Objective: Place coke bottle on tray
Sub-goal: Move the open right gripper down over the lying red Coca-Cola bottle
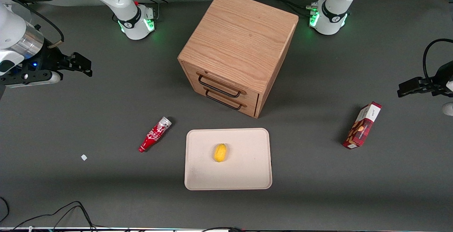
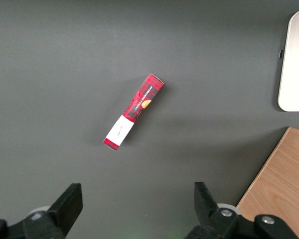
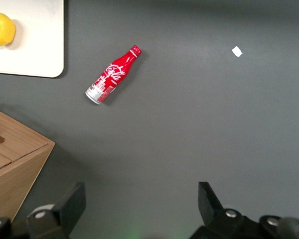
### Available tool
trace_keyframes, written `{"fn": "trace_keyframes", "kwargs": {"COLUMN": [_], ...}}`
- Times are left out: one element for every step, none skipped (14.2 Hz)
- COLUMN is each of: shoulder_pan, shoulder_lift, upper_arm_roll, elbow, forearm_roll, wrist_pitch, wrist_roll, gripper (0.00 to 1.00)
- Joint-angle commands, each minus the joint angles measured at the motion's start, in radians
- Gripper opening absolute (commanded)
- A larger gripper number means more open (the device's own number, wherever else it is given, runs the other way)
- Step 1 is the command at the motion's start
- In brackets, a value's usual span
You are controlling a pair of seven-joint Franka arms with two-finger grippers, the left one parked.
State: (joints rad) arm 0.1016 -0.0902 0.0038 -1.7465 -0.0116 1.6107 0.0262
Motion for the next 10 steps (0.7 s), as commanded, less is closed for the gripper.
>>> {"fn": "trace_keyframes", "kwargs": {"shoulder_pan": [-0.012, -0.013, -0.013, -0.014, -0.017, -0.020, -0.020, -0.014, -0.010, -0.006], "shoulder_lift": [0.004, 0.006, 0.012, 0.018, 0.027, 0.039, 0.050, 0.067, 0.096, 0.121], "upper_arm_roll": [-0.012, -0.011, -0.011, -0.015, -0.015, -0.015, -0.012, -0.011, -0.007, -0.005], "elbow": [0.011, 0.013, 0.021, 0.016, 0.015, 0.016, 0.013, 0.012, 0.013, 0.012], "forearm_roll": [0.018, 0.018, 0.016, 0.016, 0.015, 0.018, 0.022, 0.031, 0.033, 0.039], "wrist_pitch": [-0.002, -0.002, -0.002, -0.003, -0.012, -0.017, -0.015, -0.009, 0.001, 0.029], "wrist_roll": [-0.020, -0.022, -0.025, -0.028, -0.003, 0.068, 0.183, 0.260, 0.317, 0.375], "gripper": [1.00, 1.00, 1.00, 1.00, 1.00, 1.00, 1.00, 1.00, 1.00, 1.00]}}
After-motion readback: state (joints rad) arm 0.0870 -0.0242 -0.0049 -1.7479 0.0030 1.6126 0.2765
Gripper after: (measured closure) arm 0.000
